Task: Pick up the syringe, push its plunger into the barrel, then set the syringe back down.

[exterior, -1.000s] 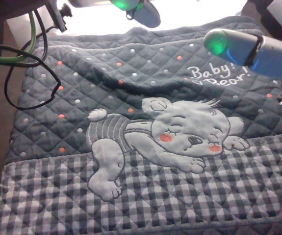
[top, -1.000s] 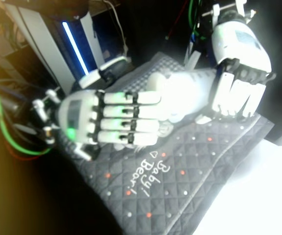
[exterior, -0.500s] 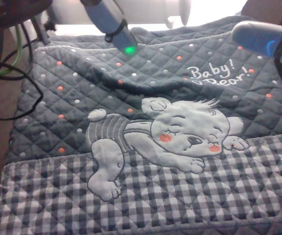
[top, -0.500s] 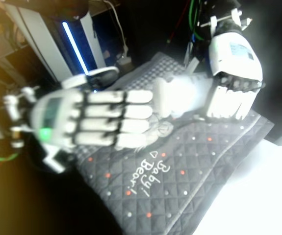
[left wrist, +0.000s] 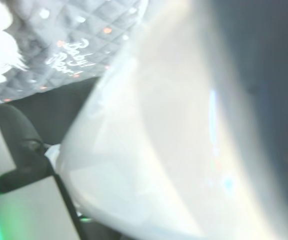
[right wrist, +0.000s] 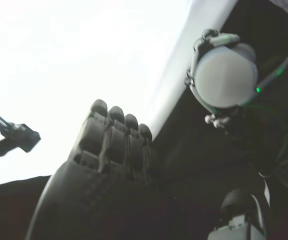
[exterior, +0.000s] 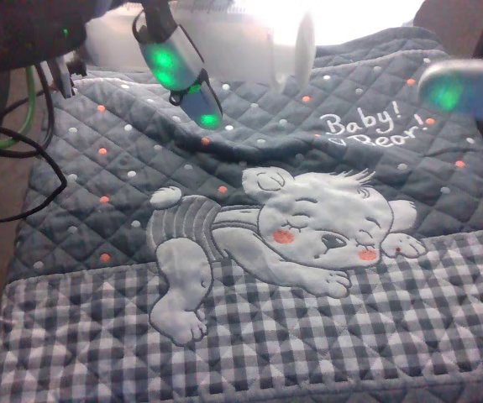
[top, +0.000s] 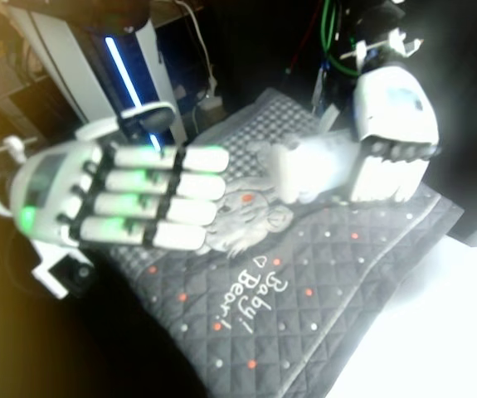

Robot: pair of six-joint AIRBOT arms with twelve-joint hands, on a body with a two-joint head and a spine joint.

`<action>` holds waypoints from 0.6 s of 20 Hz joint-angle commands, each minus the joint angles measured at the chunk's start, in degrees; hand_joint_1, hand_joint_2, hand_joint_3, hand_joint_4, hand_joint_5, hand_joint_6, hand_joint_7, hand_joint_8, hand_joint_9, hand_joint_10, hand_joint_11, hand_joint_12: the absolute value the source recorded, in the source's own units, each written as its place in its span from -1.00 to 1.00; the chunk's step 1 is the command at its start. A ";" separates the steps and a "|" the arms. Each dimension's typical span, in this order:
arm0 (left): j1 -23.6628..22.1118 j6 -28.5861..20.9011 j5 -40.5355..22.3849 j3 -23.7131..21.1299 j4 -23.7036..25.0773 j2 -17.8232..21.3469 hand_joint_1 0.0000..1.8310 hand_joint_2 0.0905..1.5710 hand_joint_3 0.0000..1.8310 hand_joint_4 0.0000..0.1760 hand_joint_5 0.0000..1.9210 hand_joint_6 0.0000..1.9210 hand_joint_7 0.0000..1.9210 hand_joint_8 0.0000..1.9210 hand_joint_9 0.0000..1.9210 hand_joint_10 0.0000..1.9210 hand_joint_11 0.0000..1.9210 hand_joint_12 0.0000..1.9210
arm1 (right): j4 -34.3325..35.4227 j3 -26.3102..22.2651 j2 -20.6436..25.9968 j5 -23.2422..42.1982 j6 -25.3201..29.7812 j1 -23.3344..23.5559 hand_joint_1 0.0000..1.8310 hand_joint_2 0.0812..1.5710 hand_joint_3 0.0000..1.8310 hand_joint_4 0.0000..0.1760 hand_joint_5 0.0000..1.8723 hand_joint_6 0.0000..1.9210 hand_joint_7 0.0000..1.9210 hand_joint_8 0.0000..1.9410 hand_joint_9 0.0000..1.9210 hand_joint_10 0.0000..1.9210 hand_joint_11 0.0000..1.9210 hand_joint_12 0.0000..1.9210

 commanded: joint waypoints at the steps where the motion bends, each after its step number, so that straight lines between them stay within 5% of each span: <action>1: -0.73 -0.18 -2.45 -0.33 -0.54 0.08 0.76 0.14 -0.53 -1.00 0.23 1.00 0.42 1.00 0.55 1.00 0.62 1.00 | 1.42 -0.01 0.23 6.94 0.15 0.75 -1.00 0.04 -1.00 -1.00 -0.94 -1.00 -0.94 -1.00 -0.96 -1.00 -0.98 -0.99; 5: 0.44 -0.21 -1.74 -0.64 0.72 -0.31 0.80 0.00 -0.35 -1.00 0.17 1.00 0.39 1.00 0.54 1.00 0.63 1.00 | 1.42 -0.08 0.23 6.95 0.15 0.88 -1.00 0.06 -1.00 -1.00 -0.94 -1.00 -0.93 -1.00 -0.96 -1.00 -0.99 -0.99; 11: 2.34 -5.99 -1.50 0.07 7.49 -1.83 0.85 0.05 -0.49 -1.00 0.06 1.00 0.35 1.00 0.53 1.00 0.62 1.00 | 1.41 -0.14 0.24 6.96 0.12 1.00 -1.00 0.06 -1.00 -1.00 -0.95 -1.00 -0.94 -1.00 -0.95 -1.00 -0.98 -0.98; 12: 2.35 -7.67 -1.54 0.26 9.05 -1.96 0.85 0.09 -0.55 -0.81 0.05 1.00 0.33 1.00 0.51 1.00 0.60 1.00 | 1.42 -0.18 0.24 6.96 0.12 1.00 -1.00 0.06 -1.00 -1.00 -0.95 -1.00 -0.94 -1.00 -0.95 -1.00 -0.98 -0.98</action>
